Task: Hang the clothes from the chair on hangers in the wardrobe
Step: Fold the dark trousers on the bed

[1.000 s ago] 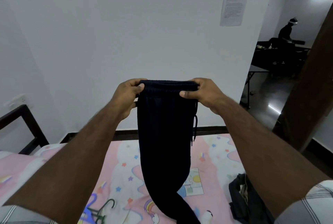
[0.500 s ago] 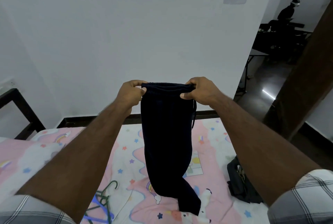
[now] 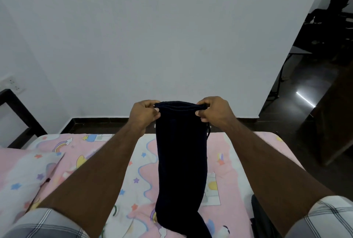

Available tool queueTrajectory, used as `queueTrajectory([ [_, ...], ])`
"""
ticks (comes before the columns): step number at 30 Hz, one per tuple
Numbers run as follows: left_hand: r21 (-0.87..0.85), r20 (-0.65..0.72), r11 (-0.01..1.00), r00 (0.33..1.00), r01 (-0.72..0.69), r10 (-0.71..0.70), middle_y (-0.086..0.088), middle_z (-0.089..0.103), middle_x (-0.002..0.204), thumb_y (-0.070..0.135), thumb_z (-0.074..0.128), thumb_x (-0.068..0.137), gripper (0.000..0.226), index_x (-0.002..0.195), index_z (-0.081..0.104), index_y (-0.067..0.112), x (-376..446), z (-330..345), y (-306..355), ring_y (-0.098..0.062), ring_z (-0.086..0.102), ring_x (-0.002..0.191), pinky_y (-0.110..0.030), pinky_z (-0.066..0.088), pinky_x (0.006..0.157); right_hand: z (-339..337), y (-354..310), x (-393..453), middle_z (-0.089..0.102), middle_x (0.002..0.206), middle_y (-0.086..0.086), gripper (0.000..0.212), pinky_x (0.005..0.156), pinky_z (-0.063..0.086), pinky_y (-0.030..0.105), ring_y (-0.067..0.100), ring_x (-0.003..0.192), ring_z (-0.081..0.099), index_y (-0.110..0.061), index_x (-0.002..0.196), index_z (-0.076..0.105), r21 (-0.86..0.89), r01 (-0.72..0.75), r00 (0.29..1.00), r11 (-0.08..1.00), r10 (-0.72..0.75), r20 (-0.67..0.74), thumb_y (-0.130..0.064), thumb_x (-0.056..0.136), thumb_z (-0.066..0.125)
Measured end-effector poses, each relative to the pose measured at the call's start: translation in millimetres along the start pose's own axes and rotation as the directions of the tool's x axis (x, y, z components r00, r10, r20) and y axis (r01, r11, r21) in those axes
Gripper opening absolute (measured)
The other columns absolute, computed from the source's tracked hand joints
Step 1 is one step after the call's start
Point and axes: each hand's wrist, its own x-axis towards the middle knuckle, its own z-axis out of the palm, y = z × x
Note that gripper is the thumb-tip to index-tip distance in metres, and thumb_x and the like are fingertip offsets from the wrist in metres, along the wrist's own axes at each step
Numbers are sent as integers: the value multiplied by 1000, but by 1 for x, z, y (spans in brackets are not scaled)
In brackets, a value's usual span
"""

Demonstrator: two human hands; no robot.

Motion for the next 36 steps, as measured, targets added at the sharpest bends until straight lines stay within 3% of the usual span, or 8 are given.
queueTrajectory([
  [4, -13, -91, 982, 979, -186, 184, -1, 65, 88, -6, 62, 92, 26, 101, 76, 15, 42, 21, 25, -20, 71, 88, -30, 59, 86, -9, -10, 53, 73, 99, -2, 25, 86, 53, 20, 14, 88, 70, -18, 105, 75, -24, 114, 982, 993, -116, -149, -8, 83, 74],
  [8, -75, -173, 920, 914, -384, 367, -1, 65, 95, -6, 60, 94, 26, 105, 73, 13, 67, 34, 83, -19, 73, 88, -27, 60, 84, -32, -48, 91, 71, 117, -1, 31, 98, 39, 11, 11, 112, 62, -15, 109, 76, -26, 283, 901, 959, -274, -337, -2, 82, 72],
  [14, -153, -220, 802, 811, -577, 542, -11, 67, 106, -7, 59, 93, 24, 108, 72, 7, 69, 32, 172, -18, 73, 91, -32, 60, 85, -81, -120, 109, 69, 123, 1, 36, 108, 39, 19, 14, 118, 60, -14, 110, 76, -90, 468, 731, 879, -442, -519, 0, 77, 71],
  [22, -218, -212, 727, 758, -652, 616, -12, 66, 112, -6, 59, 93, 28, 113, 73, 8, 14, 7, 207, -16, 73, 94, -30, 59, 85, -103, -167, 58, 68, 122, -4, 36, 98, 32, -1, 3, 114, 57, -18, 111, 76, -127, 547, 643, 827, -513, -569, -5, 78, 72],
  [24, -227, -177, 731, 765, -644, 619, -11, 67, 109, -5, 59, 93, 26, 111, 72, 9, -5, -3, 198, -16, 73, 92, -29, 60, 85, -99, -164, 32, 68, 119, -6, 35, 96, 34, 0, 0, 109, 57, -20, 110, 76, -113, 530, 663, 841, -493, -563, -7, 78, 74],
  [28, -191, -70, 814, 835, -548, 546, -6, 69, 97, -6, 59, 94, 24, 111, 72, 5, -42, -27, 139, -18, 72, 85, -25, 59, 81, -64, -130, -30, 71, 113, -4, 33, 97, 39, 9, 9, 109, 63, -20, 109, 77, -113, 406, 783, 907, -409, -468, -9, 77, 75],
  [33, -152, 20, 939, 949, -308, 314, -16, 68, 94, -11, 56, 93, 28, 101, 72, 10, -92, -52, 0, -21, 68, 79, -21, 59, 74, 16, -49, -121, 73, 112, 1, 32, 91, 38, 11, 16, 106, 65, -15, 109, 77, -111, 156, 948, 981, -180, -264, -9, 77, 78],
  [36, -108, 56, 981, 984, -163, 170, -11, 70, 91, -14, 56, 92, 37, 95, 74, 18, -130, -70, -86, -26, 67, 83, -26, 60, 78, 59, -3, -180, 70, 108, -3, 32, 93, 43, 16, 11, 100, 63, -16, 110, 76, -94, 15, 992, 995, -27, -124, -9, 79, 77],
])
